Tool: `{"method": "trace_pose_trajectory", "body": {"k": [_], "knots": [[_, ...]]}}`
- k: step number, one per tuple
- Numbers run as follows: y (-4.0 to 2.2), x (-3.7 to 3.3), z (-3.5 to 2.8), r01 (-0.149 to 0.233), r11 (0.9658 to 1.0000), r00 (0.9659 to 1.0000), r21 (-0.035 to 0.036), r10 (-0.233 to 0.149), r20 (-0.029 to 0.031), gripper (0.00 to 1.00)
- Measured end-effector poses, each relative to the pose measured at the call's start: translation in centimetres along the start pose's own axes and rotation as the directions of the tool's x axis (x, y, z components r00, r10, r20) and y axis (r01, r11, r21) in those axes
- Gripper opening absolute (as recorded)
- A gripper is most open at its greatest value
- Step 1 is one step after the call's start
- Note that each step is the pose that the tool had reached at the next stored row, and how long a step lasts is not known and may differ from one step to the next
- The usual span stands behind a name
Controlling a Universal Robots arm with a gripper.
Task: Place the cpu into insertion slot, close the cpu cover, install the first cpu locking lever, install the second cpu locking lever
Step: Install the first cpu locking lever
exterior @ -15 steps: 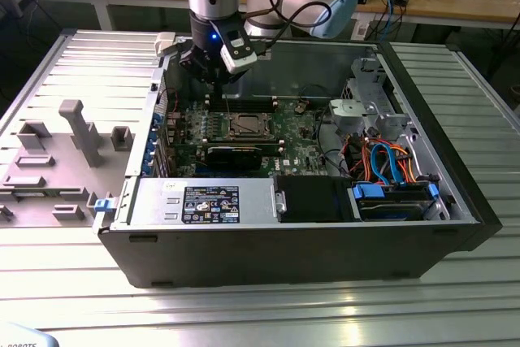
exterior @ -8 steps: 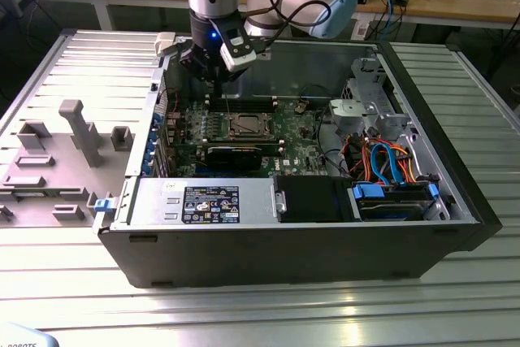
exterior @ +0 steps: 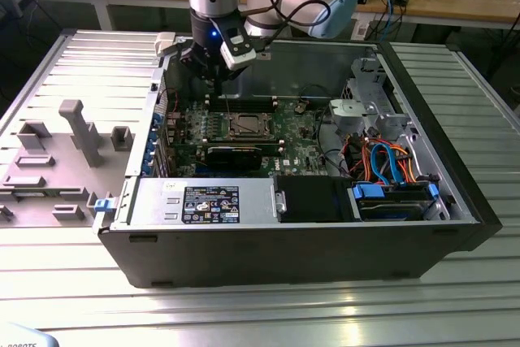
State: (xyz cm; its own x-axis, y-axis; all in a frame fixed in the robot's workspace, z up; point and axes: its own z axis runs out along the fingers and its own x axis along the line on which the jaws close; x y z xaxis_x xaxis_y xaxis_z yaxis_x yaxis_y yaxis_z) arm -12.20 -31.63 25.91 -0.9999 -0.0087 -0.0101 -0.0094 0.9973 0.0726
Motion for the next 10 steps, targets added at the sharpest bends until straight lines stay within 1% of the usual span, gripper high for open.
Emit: {"method": "trace_pose_trajectory", "body": {"k": [1,4,10], "knots": [[0.08,-0.05,0.01,0.001,1.0000,1.0000,0.0001,-0.001,-0.0001,0.11],[0.11,-0.52,0.02,0.001,1.0000,1.0000,0.0023,-0.001,-0.0002,0.11],[0.11,-0.60,0.02,0.001,1.0000,1.0000,0.0025,-0.001,-0.0001,0.11]]}}
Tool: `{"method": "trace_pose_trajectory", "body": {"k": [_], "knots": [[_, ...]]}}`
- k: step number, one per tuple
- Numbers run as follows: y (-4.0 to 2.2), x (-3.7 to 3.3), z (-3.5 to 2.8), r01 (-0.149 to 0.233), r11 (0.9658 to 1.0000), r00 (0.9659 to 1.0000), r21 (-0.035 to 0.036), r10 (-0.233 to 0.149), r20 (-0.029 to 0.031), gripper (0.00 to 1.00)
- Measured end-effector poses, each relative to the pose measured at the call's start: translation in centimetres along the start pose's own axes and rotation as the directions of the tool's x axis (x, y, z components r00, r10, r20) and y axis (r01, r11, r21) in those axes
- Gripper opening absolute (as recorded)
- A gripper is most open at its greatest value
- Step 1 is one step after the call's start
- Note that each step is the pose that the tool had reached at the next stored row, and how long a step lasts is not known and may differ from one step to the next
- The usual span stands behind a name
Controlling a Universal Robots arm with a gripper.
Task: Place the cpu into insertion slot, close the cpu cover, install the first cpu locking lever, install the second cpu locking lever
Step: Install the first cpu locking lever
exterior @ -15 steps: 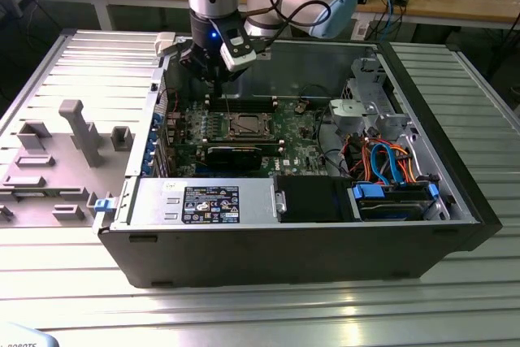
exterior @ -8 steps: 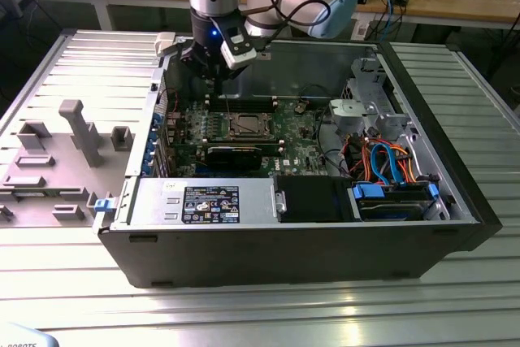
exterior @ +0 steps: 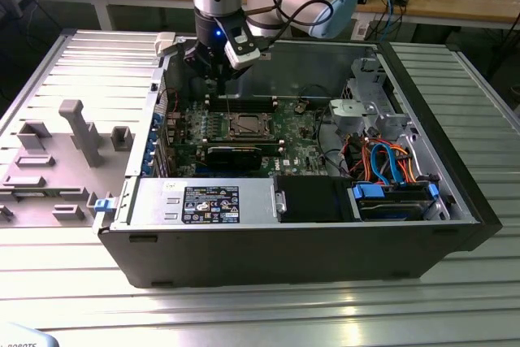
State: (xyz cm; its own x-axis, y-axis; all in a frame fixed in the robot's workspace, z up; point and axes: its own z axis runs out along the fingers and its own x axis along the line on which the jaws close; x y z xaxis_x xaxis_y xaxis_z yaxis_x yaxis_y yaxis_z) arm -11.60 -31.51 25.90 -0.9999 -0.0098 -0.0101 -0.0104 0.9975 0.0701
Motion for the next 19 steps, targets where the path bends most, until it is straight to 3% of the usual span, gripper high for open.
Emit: {"method": "trace_pose_trajectory", "body": {"k": [10,19], "knots": [[0.00,-0.16,0.00,0.000,1.0000,1.0000,0.0002,0.000,0.0000,0.11],[-0.01,-1.48,0.06,0.000,1.0000,1.0000,0.0014,0.000,0.0000,0.11]]}}
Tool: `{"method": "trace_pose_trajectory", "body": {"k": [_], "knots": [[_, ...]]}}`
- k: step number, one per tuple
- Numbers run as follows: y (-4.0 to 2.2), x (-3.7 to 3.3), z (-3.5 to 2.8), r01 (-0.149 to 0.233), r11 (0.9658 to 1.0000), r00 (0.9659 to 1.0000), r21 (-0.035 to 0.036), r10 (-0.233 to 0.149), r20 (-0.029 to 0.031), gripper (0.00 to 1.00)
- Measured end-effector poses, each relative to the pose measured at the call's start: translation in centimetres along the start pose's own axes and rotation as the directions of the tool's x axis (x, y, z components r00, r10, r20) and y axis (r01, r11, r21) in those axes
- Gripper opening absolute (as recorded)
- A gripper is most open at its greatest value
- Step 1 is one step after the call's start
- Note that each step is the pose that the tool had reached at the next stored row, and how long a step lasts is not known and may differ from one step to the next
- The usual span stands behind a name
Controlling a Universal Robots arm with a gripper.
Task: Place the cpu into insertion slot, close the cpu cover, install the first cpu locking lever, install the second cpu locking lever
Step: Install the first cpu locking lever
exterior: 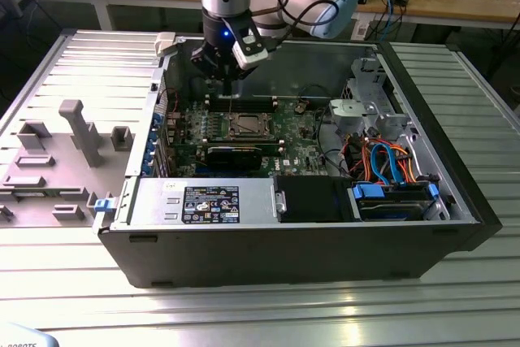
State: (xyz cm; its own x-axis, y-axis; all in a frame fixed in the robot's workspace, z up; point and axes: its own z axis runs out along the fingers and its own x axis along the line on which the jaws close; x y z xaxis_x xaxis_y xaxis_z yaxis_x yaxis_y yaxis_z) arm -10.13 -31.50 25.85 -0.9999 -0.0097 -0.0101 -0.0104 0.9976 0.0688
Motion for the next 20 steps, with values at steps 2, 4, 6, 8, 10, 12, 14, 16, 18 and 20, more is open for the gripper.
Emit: {"method": "trace_pose_trajectory", "body": {"k": [2,4,6,8,10,12,14,16,18,20], "knots": [[0.02,-0.49,0.04,0.000,1.0000,1.0000,0.0000,0.000,-0.0001,0.11],[0.03,-0.99,0.10,0.000,1.0000,1.0000,0.0000,0.000,0.0000,0.11],[0.01,-1.38,0.20,0.000,1.0000,1.0000,-0.0002,0.000,0.0001,0.11],[0.01,-1.52,0.28,0.000,1.0000,1.0000,-0.0003,0.000,0.0001,0.11],[-0.01,-1.65,0.44,-0.001,1.0000,1.0000,-0.0071,0.001,0.0000,0.11],[-0.02,-1.78,0.82,-0.001,1.0000,1.0000,-0.0083,0.001,0.0017,0.11],[0.02,-1.93,0.94,-0.001,1.0000,1.0000,-0.0083,0.001,0.0032,0.11],[0.08,-2.21,1.10,-0.001,1.0000,1.0000,-0.0078,0.001,0.0031,0.11],[0.22,-2.53,1.23,-0.001,1.0000,1.0000,-0.0060,0.001,0.0046,0.11],[0.27,-2.54,1.30,0.000,1.0000,0.9999,-0.0027,0.000,0.0114,0.11]]}}
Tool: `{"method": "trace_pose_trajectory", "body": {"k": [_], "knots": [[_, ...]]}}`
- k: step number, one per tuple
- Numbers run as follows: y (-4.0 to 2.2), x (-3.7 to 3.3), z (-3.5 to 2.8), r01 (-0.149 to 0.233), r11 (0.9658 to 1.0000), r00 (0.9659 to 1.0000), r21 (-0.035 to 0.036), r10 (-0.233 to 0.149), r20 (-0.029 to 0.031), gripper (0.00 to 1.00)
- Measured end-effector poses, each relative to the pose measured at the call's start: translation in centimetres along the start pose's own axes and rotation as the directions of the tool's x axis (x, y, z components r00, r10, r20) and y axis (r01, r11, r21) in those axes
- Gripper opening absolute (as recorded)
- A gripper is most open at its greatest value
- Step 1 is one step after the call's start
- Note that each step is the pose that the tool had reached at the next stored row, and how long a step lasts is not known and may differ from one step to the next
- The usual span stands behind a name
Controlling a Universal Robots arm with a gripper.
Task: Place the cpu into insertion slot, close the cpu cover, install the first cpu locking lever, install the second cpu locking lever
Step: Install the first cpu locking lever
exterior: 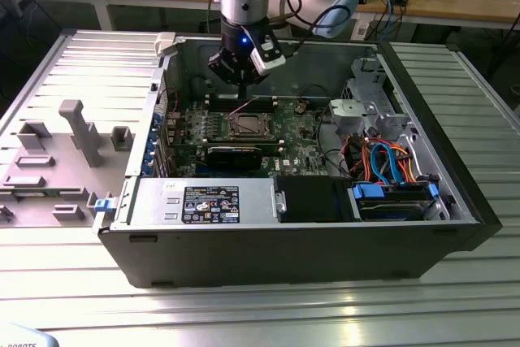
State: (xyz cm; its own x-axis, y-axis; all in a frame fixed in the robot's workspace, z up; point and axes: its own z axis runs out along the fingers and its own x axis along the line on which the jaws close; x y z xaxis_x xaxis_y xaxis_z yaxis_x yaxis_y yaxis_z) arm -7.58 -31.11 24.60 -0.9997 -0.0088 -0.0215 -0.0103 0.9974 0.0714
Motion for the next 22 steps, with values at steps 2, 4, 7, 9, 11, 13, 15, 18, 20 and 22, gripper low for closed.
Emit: {"method": "trace_pose_trajectory", "body": {"k": [2,4,7,9,11,13,15,18,20,22], "knots": [[-0.01,-0.03,0.15,0.000,1.0000,1.0000,0.0001,0.000,0.0024,0.11],[-0.02,-0.12,0.49,0.000,1.0000,1.0000,-0.0022,0.000,0.0025,0.11],[-0.04,-0.44,0.88,0.000,1.0000,1.0000,-0.0024,0.000,0.0025,0.11],[-0.05,-0.51,1.18,0.000,1.0000,1.0000,-0.0023,0.000,0.0025,0.11],[-0.06,-0.59,1.30,0.000,1.0000,1.0000,-0.0023,0.000,0.0024,0.11],[-0.06,-0.75,1.45,0.000,1.0000,1.0000,-0.0023,0.000,0.0024,0.11],[-0.05,-0.89,1.57,0.000,1.0000,1.0000,-0.0022,0.000,0.0023,0.11],[-0.03,-1.12,1.77,0.000,1.0000,1.0000,-0.0023,0.000,0.0024,0.11],[-0.03,-1.21,1.86,0.000,1.0000,1.0000,-0.0023,0.000,0.0024,0.11],[-0.01,-1.35,2.10,0.000,1.0000,1.0000,-0.0023,0.000,0.0024,0.11]]}}
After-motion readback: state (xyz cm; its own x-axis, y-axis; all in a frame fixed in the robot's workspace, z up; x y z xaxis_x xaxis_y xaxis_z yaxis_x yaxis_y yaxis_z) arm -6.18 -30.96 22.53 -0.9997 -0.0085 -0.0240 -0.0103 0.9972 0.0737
